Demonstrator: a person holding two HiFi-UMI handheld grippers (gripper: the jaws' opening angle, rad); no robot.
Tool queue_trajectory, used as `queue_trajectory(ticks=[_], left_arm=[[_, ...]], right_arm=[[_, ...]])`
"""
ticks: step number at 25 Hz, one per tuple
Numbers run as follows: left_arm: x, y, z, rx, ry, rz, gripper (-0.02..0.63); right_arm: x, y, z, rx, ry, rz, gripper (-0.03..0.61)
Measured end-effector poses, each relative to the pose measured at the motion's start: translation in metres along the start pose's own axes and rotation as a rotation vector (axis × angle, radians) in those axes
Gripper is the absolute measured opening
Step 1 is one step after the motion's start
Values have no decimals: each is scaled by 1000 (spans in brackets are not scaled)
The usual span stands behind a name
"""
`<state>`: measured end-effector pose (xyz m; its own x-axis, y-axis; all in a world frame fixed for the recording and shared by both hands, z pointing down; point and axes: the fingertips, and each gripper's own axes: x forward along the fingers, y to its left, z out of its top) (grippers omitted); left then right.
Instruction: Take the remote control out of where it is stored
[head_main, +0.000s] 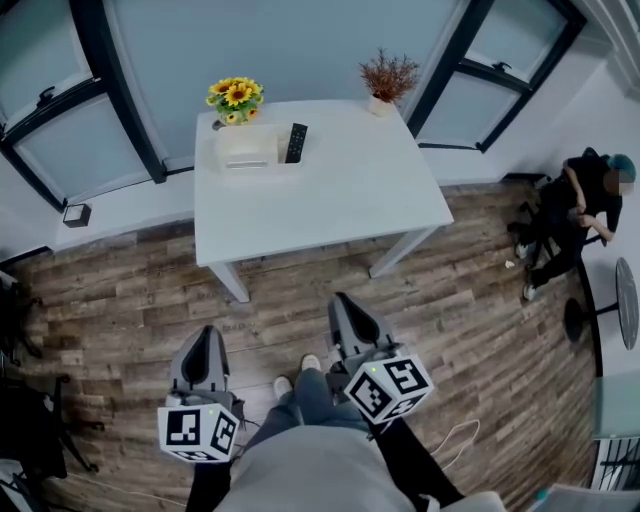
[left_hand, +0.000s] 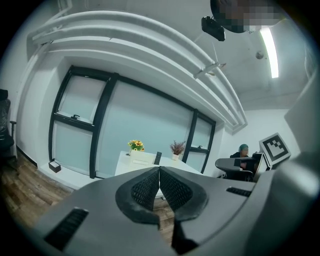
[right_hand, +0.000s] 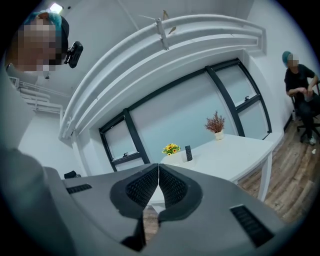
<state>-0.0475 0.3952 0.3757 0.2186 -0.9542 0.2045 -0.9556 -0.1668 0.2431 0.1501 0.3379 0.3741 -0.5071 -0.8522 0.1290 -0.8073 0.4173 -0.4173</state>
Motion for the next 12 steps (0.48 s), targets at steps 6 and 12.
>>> queue_trajectory(ticks=[6,12], left_arm=[[20,4,-1,0,13,-17,9],[52,8,10,3,6,-3,9]], right_arm=[[21,-11,0,-1,6,-15,6],[54,-23,14,-20,3,3,6]])
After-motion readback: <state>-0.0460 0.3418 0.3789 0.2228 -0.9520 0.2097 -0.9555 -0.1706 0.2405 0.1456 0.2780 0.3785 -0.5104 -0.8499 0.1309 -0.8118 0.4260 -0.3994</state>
